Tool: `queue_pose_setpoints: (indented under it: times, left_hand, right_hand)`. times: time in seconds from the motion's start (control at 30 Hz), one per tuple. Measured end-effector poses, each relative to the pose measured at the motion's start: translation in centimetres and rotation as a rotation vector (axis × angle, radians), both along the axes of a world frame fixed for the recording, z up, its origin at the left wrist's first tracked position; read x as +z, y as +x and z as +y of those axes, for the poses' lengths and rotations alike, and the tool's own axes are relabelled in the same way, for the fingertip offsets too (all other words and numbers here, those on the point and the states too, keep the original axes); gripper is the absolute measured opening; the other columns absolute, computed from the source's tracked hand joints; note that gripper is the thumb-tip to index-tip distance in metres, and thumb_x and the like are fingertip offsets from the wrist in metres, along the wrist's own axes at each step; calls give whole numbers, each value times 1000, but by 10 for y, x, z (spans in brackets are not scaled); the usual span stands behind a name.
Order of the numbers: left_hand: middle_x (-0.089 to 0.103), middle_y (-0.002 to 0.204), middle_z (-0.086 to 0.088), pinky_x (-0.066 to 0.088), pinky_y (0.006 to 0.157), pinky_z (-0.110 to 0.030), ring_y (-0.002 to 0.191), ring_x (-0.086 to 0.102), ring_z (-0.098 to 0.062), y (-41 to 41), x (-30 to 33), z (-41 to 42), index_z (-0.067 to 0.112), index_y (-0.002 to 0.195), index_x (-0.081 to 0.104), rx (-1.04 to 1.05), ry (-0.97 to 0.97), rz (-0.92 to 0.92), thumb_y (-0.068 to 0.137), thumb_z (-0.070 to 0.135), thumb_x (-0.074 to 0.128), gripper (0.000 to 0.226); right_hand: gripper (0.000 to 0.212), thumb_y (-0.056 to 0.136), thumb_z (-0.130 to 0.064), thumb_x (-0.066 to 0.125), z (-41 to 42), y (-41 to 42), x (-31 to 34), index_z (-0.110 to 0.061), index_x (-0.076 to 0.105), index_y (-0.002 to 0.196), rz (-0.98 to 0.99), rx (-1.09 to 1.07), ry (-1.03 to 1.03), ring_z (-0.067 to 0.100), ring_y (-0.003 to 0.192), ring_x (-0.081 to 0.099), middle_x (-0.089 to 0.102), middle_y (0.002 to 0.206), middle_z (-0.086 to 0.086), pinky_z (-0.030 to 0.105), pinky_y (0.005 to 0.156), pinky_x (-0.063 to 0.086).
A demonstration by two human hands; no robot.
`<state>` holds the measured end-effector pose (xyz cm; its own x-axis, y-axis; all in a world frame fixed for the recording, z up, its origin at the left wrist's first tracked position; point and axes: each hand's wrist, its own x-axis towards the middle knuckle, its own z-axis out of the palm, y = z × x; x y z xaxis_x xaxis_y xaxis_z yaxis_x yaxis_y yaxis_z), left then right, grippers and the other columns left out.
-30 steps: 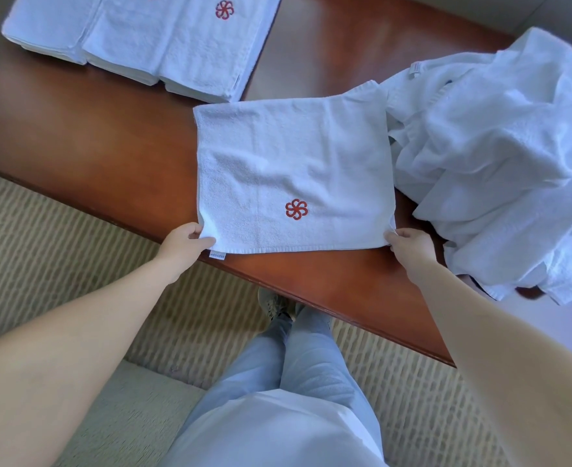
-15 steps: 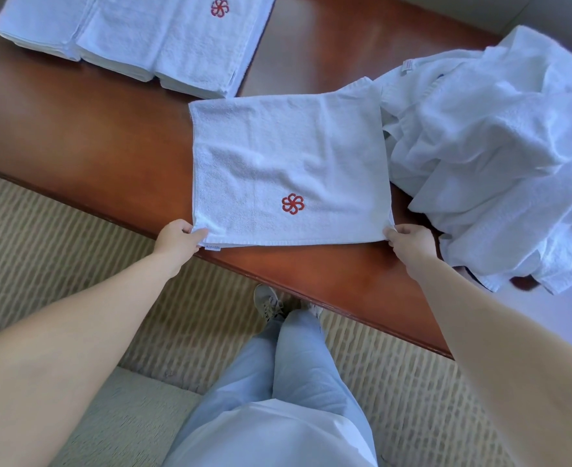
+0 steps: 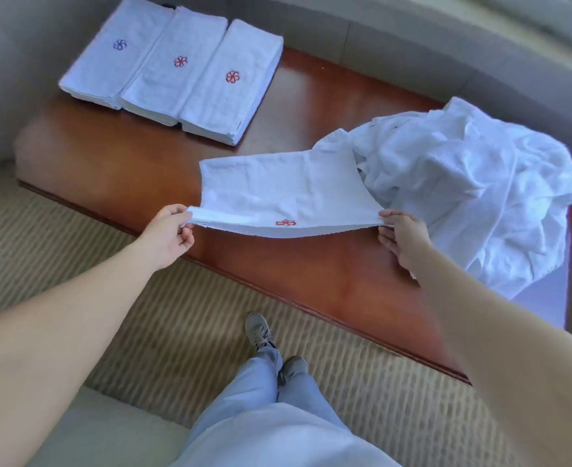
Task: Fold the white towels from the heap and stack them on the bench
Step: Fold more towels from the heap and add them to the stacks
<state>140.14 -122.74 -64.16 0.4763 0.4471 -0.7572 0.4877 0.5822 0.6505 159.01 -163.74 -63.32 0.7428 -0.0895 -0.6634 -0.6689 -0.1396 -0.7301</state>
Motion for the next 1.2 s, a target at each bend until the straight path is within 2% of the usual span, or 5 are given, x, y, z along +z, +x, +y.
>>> queue_pose_setpoints:
  times: [0.33,0.5,0.7,0.93,1.2]
  left_hand:
    - [54,72,2,48,66,-20,63,47,-8,18,166,9,16,96,70,209,103,-280,95,3,47,27]
    - [64,93,-5,51,81,-23,81,58,-14,17,206,15,15,112,74,-25,506,-230,86,-5,49,41]
    - [70,105,-1,45,80,-29,96,63,-21,-6,213,14,24,98,75,-285,1031,-123,95,28,68,9]
    - [77,78,-2,57,72,-34,72,70,-17,-46,203,13,15,76,77,-957,1027,278,90,28,69,21]
    - [41,58,2,56,65,-29,46,35,-11,-31,215,42,9,109,71,-970,528,375,94,17,65,18]
  right_hand:
    - [25,87,-1,63,16,19,179,-9,75,107,-329,93,122,10,60,59,61,65,0,23,76,58]
    - [30,81,-6,67,15,12,219,-24,74,103,-604,328,-278,13,65,59,66,77,-2,15,58,49]
    - [22,91,-18,60,2,1,232,-15,61,70,-847,544,-653,27,70,50,56,62,-4,27,54,36]
    - [20,94,-17,65,-30,-16,210,-12,63,75,-310,1031,-684,16,58,59,64,66,4,25,65,55]
    - [10,89,-9,71,-29,10,213,-8,64,95,263,1052,-421,16,53,49,56,67,3,34,74,61]
